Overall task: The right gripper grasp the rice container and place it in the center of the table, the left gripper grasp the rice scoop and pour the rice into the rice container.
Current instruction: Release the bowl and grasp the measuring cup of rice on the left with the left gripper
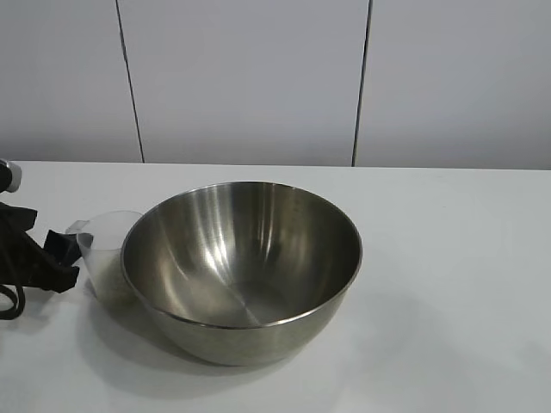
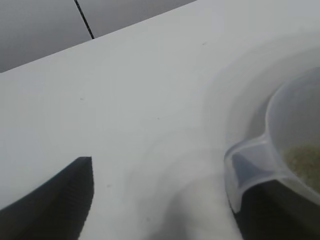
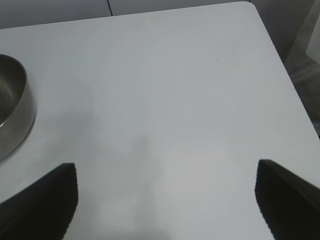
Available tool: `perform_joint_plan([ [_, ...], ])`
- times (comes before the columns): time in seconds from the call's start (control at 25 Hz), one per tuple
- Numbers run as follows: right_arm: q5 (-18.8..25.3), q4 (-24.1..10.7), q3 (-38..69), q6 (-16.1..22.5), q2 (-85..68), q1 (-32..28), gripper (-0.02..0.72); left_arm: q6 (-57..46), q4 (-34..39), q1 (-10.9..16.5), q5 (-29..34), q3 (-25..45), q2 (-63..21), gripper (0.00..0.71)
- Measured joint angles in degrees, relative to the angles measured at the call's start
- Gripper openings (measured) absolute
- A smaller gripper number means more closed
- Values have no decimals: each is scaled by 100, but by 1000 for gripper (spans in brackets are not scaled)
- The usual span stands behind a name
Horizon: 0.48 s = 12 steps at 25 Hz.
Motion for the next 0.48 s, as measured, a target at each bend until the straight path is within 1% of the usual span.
perform_joint_plan([
  [0.04,0,0,0,0,0,0,660,-30,0,0,0,0,0,447],
  [0.12,0,0,0,0,0,0,660,-54,8,0,0,0,0,330],
  [0.16,0,0,0,0,0,0,660,-54,8,0,0,0,0,262],
  [0.2,0,0,0,0,0,0,660,-59,10,0,0,0,0,166],
  [0.28,0,0,0,0,0,0,660,-65,14,0,0,0,0,71],
  [0.36,0,0,0,0,0,0,660,-100,89,0,0,0,0,29],
  [0.48,0,0,0,0,0,0,660,-124,319,0,0,0,0,15],
])
